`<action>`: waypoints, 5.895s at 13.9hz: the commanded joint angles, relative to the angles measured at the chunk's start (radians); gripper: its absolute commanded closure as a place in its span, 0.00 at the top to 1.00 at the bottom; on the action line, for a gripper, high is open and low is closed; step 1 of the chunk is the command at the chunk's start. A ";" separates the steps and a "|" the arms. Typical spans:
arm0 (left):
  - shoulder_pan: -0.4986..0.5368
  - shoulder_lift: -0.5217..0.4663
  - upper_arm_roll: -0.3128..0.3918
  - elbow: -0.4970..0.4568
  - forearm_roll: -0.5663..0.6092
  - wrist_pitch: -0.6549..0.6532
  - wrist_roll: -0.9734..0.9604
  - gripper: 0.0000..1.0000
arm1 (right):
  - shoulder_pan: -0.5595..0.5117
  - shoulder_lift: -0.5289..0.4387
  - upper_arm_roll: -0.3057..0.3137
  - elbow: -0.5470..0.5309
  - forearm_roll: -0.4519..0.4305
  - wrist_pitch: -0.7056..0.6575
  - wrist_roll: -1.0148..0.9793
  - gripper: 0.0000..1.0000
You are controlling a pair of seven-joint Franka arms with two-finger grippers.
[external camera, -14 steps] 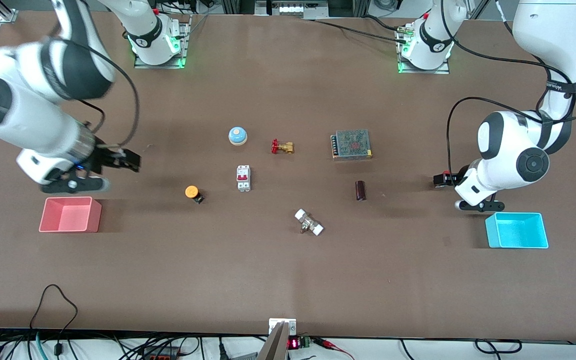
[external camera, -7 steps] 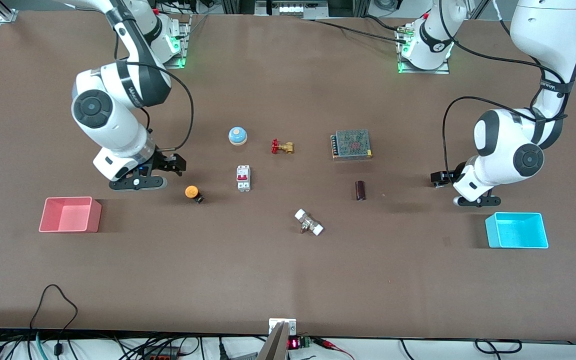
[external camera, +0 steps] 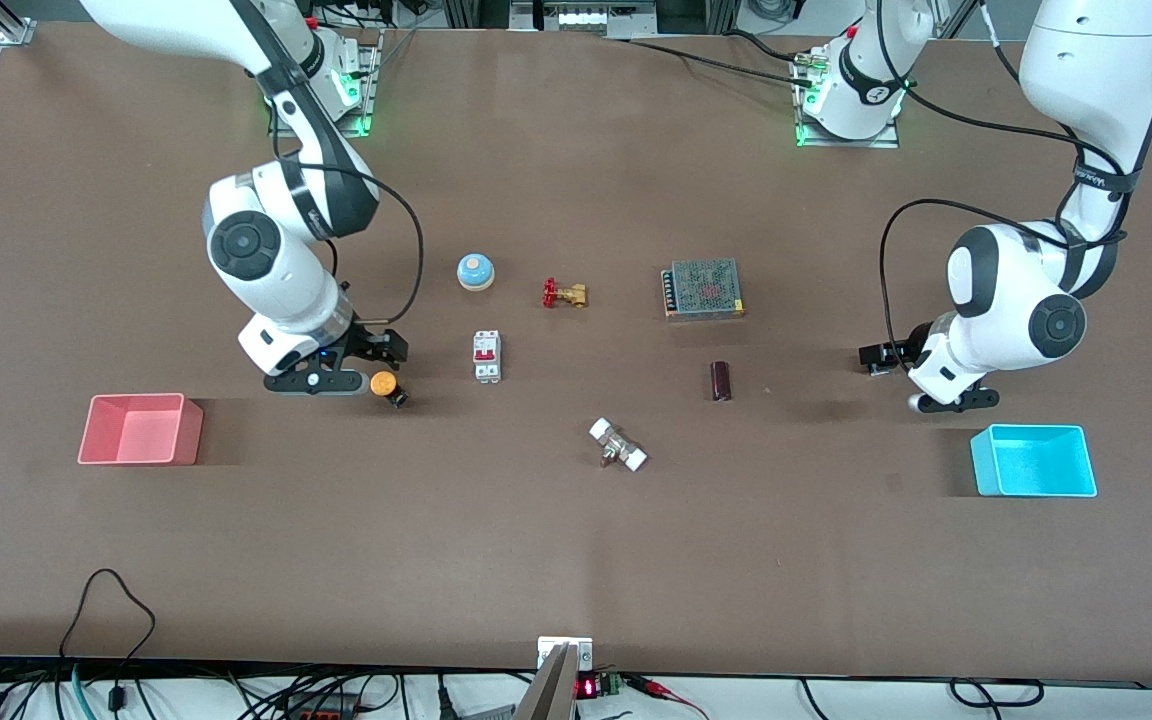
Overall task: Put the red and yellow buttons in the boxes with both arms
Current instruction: 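Lower and close the right gripper on the yellow button while the left grasps red, then lift the red button with the left gripper and carry it over the cyan box, then release the red button into the cyan box while the right gripper carries yellow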
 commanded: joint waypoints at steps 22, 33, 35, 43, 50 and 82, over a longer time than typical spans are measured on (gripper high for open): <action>0.112 -0.061 0.015 0.186 0.002 -0.055 0.052 0.31 | 0.002 0.127 -0.001 0.004 -0.111 0.152 0.026 0.76; 0.256 0.112 0.014 0.475 0.042 -0.130 0.210 0.31 | -0.001 0.133 -0.001 0.007 -0.114 0.152 0.023 0.33; 0.280 0.152 0.014 0.525 0.038 -0.130 0.256 0.30 | -0.004 0.122 -0.005 0.016 -0.114 0.149 0.003 0.32; 0.273 0.238 0.012 0.559 0.039 -0.129 0.264 0.30 | -0.211 -0.136 -0.074 0.105 -0.036 -0.219 -0.472 0.32; 0.268 0.286 0.014 0.621 0.041 -0.129 0.275 0.30 | -0.260 -0.036 -0.284 0.141 0.209 -0.126 -0.949 0.32; 0.071 -0.130 0.050 0.499 0.038 -0.345 0.163 1.00 | -0.346 0.199 -0.294 0.148 0.336 0.112 -1.197 0.37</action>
